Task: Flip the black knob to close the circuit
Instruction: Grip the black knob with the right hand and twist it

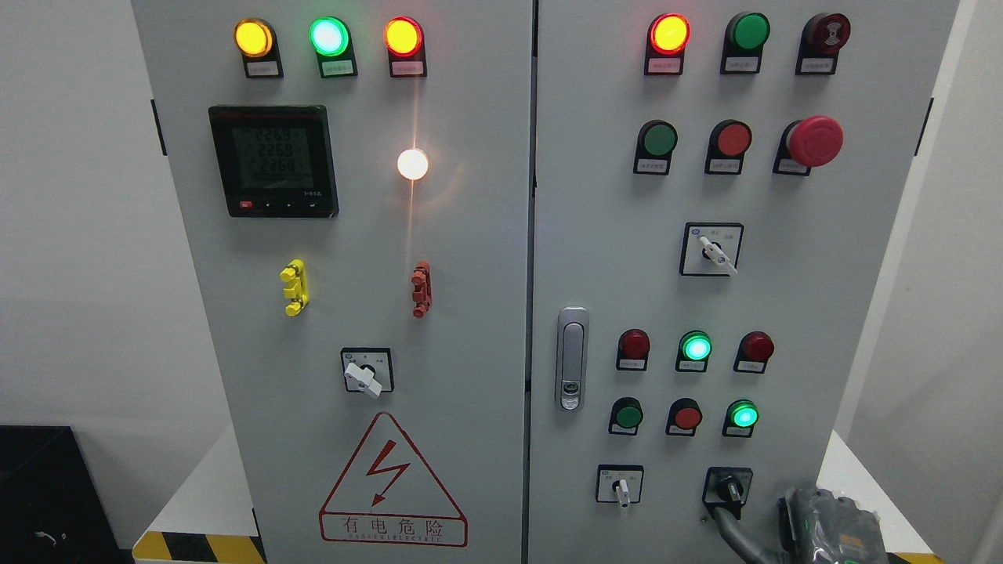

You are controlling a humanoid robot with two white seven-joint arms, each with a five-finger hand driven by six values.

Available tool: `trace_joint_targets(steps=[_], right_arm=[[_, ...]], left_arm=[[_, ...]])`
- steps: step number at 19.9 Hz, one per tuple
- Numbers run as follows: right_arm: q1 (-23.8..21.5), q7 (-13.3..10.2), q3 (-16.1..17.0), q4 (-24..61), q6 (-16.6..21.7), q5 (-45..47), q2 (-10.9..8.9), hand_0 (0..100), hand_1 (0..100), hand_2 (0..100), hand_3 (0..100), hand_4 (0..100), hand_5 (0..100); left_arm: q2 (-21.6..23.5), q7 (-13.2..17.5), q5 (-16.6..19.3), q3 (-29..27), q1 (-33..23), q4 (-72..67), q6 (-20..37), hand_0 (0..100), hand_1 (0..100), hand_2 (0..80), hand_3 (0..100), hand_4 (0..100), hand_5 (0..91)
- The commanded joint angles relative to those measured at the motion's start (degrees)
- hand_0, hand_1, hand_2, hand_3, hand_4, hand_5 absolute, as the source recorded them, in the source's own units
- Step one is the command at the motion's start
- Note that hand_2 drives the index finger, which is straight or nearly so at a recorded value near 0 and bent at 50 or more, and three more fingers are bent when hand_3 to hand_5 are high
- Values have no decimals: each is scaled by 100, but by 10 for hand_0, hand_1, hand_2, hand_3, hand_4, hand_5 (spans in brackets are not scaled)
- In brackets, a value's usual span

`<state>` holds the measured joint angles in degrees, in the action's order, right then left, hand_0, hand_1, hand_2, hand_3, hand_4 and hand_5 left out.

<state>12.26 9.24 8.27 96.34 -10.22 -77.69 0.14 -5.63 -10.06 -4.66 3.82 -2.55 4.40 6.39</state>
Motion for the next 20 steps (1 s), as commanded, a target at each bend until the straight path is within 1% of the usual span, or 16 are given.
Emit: trace_joint_targets(steps=[1,3,5,20], right_arm=[[14,-1,78,-62,2,-1,-5,0,15,994,1000,1000,1000],[49,7,113,-62,2,-1,-5,0,19,994,1000,1000,1000],[84,16,122,-62,2,-1,-49,0,22,995,1000,1000,1000],[128,7,166,-62,-6,17,-58,0,34,995,1000,1000,1000]], left_arm=[[0,4,0,4,0,0,3,120,556,0,0,0,0],[0,4,0,4,0,0,3,120,556,0,0,0,0],[0,4,0,-4,0,0,3,120,556,0,0,0,0],[0,-4,0,-4,0,0,3,120,556,0,0,0,0]])
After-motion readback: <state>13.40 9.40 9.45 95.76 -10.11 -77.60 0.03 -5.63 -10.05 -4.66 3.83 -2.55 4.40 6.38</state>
